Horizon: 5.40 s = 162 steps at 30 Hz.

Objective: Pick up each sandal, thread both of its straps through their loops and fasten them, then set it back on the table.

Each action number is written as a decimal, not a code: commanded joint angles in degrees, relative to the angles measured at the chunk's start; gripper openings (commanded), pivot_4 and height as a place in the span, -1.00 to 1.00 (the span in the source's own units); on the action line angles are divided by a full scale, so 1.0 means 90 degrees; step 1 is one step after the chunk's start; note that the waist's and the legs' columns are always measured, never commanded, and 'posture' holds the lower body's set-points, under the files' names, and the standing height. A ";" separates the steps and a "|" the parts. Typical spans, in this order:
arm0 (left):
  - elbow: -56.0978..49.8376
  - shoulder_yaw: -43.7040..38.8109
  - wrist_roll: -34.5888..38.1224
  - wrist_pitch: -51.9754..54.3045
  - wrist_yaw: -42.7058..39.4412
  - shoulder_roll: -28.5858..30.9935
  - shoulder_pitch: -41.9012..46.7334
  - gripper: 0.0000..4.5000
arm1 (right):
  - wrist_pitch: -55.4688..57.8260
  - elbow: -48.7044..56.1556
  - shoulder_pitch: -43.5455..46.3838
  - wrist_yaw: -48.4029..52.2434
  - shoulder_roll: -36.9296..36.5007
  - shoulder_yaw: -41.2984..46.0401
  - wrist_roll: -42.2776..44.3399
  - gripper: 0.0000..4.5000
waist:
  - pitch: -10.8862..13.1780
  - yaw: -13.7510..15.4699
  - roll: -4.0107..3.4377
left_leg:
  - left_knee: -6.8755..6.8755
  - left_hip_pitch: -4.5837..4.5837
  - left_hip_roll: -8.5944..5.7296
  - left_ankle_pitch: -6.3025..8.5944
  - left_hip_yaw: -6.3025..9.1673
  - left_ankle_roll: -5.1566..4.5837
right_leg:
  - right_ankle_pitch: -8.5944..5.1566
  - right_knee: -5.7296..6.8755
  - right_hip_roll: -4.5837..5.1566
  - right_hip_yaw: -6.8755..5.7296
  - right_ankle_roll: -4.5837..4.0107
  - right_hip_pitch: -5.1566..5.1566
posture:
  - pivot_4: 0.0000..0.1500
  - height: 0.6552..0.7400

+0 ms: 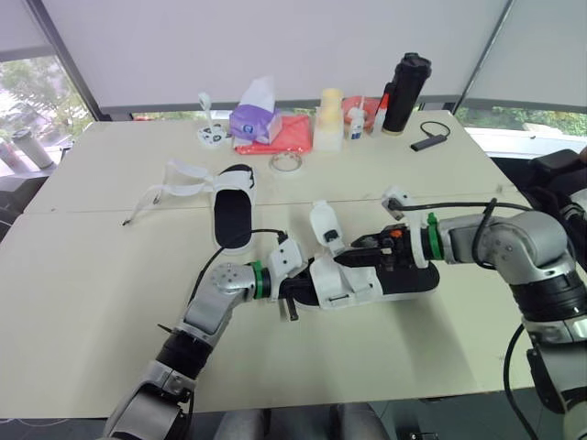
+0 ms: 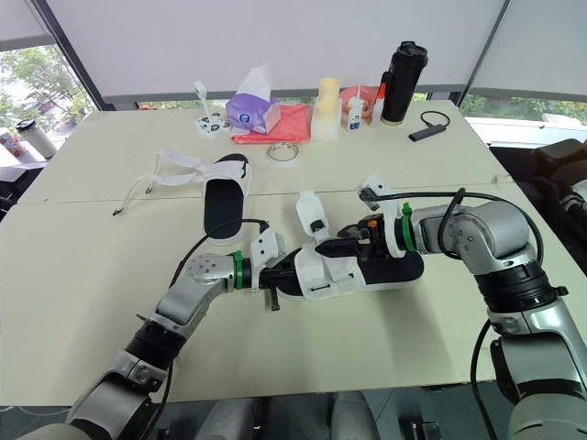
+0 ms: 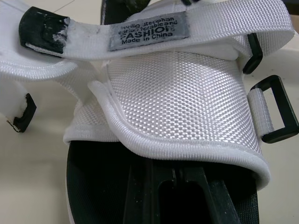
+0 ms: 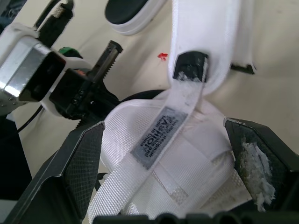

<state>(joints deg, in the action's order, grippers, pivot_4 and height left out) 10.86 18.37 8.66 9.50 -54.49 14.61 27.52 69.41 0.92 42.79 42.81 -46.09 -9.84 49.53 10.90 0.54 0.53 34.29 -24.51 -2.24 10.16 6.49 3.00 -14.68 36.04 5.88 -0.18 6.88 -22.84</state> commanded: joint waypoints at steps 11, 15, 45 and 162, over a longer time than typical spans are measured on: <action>-0.0042 -0.0059 -0.0028 -0.0022 0.0150 -0.0016 -0.0040 -1.00 | -0.0278 0.0113 0.0606 0.1427 0.0074 -0.0652 -0.1033 0.94 | 0.0000 0.0001 0.0000 | -0.0001 0.0000 0.0000 0.0000 0.0000 0.0001 | 0.0003 0.0000 0.0000 0.0000 0.0005 -0.0003 | 1.00 1.00; -0.0034 -0.0053 -0.0027 -0.0024 0.0168 -0.0028 -0.0038 -1.00 | -0.0317 0.0004 0.0686 0.1591 0.0210 -0.0797 -0.1260 0.94 | 0.0000 0.0003 0.0000 | -0.0001 0.0000 0.0000 0.0000 0.0000 0.0001 | 0.0003 0.0000 0.0000 0.0000 0.0004 -0.0003 | 1.00 1.00; -0.0027 0.0018 -0.0062 -0.0119 0.0165 -0.0015 -0.0067 -1.00 | 0.1207 0.0030 0.0630 0.0273 0.1138 0.2342 -0.0706 -0.98 | 0.0000 -0.0003 0.0000 | -0.0001 0.0000 0.0000 0.0000 0.0001 0.0001 | 0.0010 0.0003 0.0000 0.0000 0.0015 -0.0004 | 1.00 1.00; -0.0261 -0.0341 0.0038 -0.0034 0.0024 0.0425 0.0105 -1.00 | 0.0589 0.1585 -0.0970 0.1779 0.0117 0.0781 -0.1202 0.97 | -0.0002 -0.0137 -0.0011 | -0.0010 0.0008 0.0000 0.0000 0.0001 0.0001 | 0.0013 0.0014 -0.0002 0.0001 0.0026 -0.0006 | 1.00 1.00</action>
<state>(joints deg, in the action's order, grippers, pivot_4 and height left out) 9.20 16.40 8.17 9.62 -54.01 18.49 27.65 74.48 11.71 33.91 58.78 -44.53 -4.01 36.39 10.88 -0.69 0.43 34.20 -24.44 -2.24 10.16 6.50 3.00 -14.56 36.16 5.87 -0.17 7.12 -22.89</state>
